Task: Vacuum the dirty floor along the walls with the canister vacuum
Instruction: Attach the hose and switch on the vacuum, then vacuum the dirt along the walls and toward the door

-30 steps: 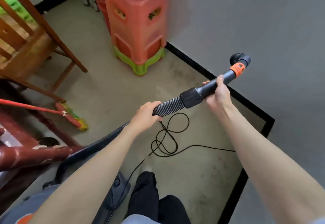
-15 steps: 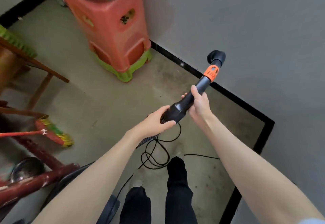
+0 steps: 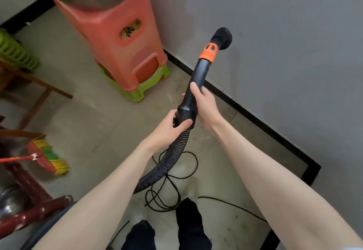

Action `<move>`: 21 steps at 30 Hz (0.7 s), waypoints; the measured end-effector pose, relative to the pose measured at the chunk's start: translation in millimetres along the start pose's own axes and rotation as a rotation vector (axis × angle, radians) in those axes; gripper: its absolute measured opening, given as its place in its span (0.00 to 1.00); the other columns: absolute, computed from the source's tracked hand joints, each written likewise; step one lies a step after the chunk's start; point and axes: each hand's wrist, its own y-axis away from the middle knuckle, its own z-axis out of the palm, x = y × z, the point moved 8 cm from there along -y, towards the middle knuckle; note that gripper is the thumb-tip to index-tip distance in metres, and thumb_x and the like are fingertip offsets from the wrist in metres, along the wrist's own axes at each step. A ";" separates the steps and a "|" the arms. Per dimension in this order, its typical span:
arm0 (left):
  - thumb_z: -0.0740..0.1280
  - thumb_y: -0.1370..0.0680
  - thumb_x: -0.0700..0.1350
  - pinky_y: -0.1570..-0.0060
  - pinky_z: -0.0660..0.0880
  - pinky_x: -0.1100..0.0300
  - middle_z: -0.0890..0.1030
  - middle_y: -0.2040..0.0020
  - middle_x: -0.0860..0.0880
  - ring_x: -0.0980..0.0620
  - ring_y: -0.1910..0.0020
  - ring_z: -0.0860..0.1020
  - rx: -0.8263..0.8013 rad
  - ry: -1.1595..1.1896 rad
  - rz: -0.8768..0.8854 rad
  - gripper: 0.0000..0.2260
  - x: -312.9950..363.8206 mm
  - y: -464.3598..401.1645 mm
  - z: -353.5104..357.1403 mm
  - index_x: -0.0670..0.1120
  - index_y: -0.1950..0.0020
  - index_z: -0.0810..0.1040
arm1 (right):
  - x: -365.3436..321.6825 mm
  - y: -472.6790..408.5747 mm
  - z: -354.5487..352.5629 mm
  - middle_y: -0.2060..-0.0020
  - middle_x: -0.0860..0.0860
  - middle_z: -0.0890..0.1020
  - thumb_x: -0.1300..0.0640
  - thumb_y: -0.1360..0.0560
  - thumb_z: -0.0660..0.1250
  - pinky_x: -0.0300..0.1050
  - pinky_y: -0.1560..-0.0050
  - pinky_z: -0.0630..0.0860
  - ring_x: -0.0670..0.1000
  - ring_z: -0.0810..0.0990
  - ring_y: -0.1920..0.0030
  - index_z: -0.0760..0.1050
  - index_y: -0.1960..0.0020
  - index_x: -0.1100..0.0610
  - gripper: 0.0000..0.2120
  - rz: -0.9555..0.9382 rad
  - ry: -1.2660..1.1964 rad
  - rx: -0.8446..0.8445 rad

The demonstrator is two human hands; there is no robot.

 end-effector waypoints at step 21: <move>0.54 0.16 0.46 0.46 0.72 0.57 0.76 0.40 0.44 0.49 0.43 0.75 0.177 0.239 -0.196 0.16 -242.0 -193.2 -93.4 0.40 0.32 0.70 | 248.0 -158.2 80.4 0.51 0.52 0.78 0.54 0.20 0.65 0.38 0.58 0.67 0.51 0.76 0.52 0.71 0.36 0.60 0.16 -0.059 0.517 -0.007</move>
